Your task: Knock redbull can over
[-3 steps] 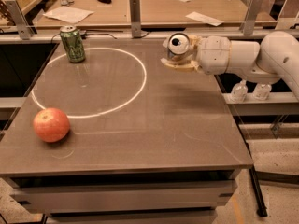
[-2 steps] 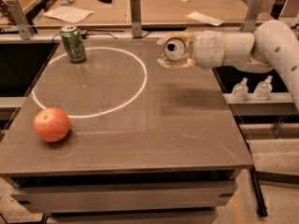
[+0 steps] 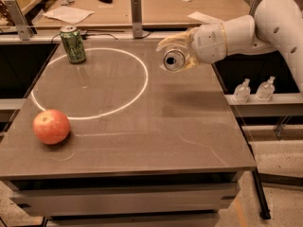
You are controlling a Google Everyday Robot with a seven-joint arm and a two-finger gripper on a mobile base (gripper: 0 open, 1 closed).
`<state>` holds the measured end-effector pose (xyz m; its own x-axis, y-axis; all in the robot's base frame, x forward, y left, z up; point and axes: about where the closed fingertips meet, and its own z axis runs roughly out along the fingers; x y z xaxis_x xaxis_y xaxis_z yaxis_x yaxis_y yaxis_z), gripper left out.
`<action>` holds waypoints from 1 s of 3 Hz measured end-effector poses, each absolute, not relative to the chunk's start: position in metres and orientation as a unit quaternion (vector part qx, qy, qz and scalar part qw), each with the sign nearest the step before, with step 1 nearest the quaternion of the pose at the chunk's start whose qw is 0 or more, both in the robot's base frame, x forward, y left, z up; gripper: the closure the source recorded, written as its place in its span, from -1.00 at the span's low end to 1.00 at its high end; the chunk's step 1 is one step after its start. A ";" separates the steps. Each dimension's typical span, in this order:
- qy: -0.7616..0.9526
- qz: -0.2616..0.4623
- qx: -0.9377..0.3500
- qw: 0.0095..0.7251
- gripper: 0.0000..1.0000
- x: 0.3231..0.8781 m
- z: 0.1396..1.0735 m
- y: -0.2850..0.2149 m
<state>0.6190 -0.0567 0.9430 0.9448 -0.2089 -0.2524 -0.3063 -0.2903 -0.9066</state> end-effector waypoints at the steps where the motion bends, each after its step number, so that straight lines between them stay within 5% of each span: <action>1: 0.149 -0.020 -0.844 0.516 1.00 0.623 0.924 -0.067; 3: 0.076 -0.054 -0.906 0.412 1.00 0.619 0.888 -0.080</action>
Offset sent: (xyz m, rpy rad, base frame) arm -0.0022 -0.0387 -0.0647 -0.4832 -0.2625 0.0903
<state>0.6193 -0.0802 0.8880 0.9825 -0.1826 0.0359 -0.0930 -0.6489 -0.7552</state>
